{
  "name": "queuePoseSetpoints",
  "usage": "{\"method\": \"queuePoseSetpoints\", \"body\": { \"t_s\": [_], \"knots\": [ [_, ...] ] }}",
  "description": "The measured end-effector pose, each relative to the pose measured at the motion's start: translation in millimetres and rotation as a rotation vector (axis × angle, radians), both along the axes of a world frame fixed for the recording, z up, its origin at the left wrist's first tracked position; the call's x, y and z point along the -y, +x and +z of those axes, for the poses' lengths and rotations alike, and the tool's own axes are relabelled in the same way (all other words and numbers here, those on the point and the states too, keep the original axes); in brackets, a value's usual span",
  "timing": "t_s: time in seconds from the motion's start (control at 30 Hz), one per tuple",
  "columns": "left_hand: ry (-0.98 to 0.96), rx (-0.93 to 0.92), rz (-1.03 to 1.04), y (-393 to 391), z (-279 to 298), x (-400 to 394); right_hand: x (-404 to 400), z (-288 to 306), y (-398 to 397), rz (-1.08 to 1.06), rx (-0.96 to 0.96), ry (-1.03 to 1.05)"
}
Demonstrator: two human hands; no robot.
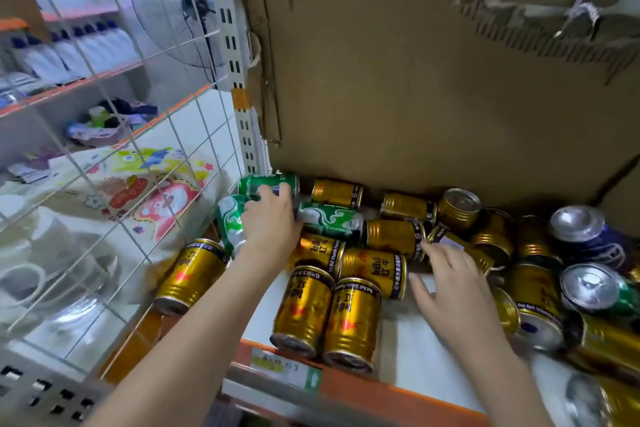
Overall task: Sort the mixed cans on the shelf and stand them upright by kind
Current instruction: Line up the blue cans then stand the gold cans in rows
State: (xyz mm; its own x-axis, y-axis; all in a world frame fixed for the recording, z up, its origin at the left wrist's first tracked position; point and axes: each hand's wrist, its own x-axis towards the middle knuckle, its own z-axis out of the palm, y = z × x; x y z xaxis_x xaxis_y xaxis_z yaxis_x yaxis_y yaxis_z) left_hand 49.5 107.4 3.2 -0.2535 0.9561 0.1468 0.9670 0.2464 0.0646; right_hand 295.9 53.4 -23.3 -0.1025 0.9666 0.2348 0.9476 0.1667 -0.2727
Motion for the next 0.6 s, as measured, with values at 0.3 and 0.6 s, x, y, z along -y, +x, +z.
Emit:
{"method": "queuePoseSetpoints", "body": {
  "t_s": [0.3,0.6],
  "knots": [
    [0.125,0.120,0.085,8.9,16.9,24.5,21.4,-9.3,12.0,-0.018,-0.023,0.007],
    [0.351,0.222,0.013,66.5,55.5,45.5,4.6,13.2,64.5,-0.035,-0.015,0.160]
  ]
}}
